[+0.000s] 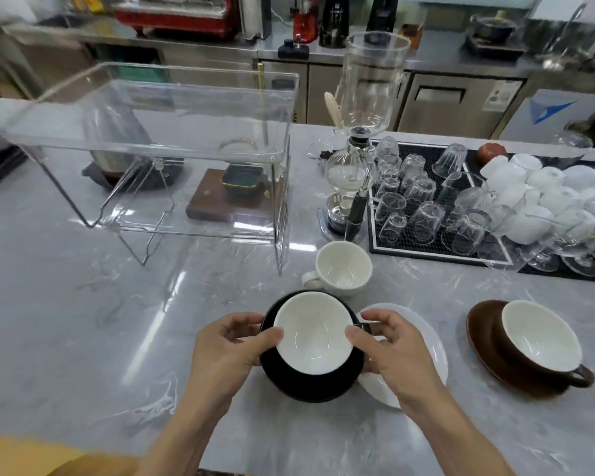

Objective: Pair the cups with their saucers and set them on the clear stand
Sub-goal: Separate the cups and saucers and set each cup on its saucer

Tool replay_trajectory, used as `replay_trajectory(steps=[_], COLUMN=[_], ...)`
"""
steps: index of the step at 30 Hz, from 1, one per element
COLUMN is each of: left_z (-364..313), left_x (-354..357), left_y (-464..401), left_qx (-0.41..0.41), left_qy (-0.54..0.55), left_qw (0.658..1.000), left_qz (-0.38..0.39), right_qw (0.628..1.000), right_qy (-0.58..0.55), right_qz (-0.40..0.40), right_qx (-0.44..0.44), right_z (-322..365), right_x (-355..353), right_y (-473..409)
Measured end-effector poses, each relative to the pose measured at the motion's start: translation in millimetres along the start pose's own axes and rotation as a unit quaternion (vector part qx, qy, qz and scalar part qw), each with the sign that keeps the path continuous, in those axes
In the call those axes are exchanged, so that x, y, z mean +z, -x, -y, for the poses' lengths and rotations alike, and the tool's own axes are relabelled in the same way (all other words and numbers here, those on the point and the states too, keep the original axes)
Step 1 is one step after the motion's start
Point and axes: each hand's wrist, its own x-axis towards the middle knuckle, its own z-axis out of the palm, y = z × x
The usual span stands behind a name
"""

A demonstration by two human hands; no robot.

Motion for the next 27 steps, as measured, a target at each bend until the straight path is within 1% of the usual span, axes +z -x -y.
replay_trajectory(steps=[7, 14, 27], left_z=[1, 11, 23], left_x=[-44, -78, -104], left_y=[0, -2, -10], left_qx=[0.007, -0.007, -0.016], left_qy=[-0.012, 0.003, -0.018], left_qw=[0.999, 0.997, 0.998], left_qz=[-0.042, -0.072, -0.062], right_qw=[0.999, 0.996, 0.996], right_qy=[0.022, 0.038, 0.061], right_qz=[0.036, 0.072, 0.047], right_qx=[0.013, 0.027, 0.041], right_z=[0, -1, -17], right_x=[45, 83, 112], right_y=[-1, 0, 2])
